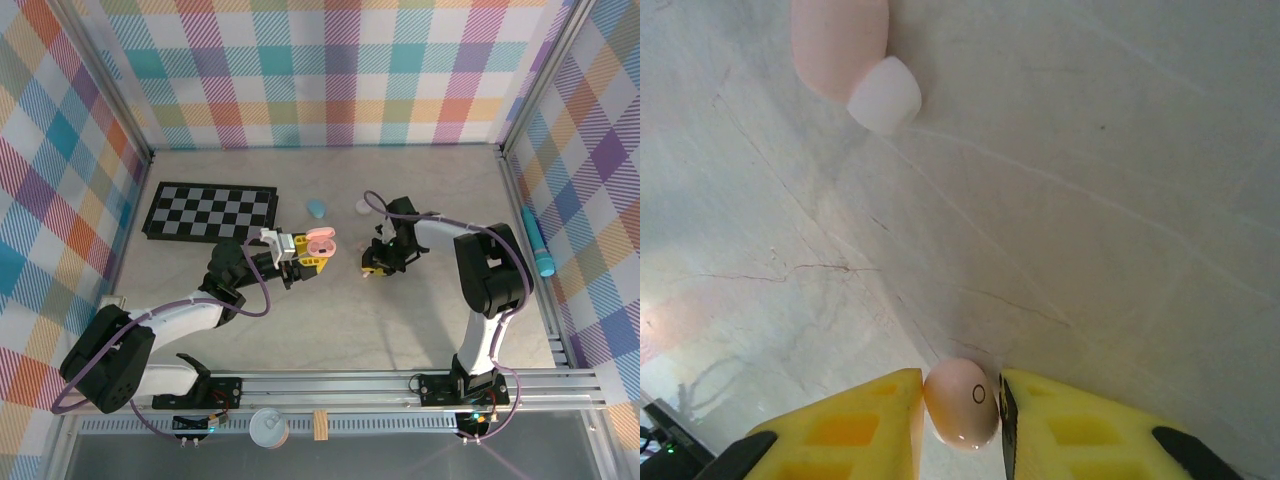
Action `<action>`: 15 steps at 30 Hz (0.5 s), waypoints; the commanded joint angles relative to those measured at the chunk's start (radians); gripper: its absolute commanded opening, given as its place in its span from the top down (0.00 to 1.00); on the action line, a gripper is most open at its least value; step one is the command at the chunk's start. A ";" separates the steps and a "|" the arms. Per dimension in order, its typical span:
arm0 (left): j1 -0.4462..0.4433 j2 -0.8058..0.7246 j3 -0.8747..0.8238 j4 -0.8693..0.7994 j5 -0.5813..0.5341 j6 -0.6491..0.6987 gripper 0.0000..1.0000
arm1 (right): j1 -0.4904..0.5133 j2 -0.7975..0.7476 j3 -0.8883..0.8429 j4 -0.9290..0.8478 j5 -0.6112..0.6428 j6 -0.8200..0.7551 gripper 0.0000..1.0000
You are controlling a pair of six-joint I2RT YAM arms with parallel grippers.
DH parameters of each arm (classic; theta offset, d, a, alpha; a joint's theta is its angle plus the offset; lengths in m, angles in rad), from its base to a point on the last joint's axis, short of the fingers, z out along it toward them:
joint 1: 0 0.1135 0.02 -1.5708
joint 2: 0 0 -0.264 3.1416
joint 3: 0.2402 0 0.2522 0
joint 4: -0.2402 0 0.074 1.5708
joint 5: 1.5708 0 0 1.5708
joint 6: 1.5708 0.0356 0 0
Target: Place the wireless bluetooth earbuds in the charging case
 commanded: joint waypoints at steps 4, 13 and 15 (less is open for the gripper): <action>0.015 -0.010 -0.006 0.041 0.033 0.022 0.71 | 0.030 0.014 0.017 -0.088 0.072 -0.042 0.75; 0.014 -0.010 -0.011 0.040 0.026 0.024 0.71 | 0.046 -0.016 0.039 -0.113 0.148 -0.013 0.79; 0.015 -0.007 -0.010 0.040 0.028 0.025 0.71 | 0.048 -0.042 0.043 -0.139 0.198 -0.007 0.80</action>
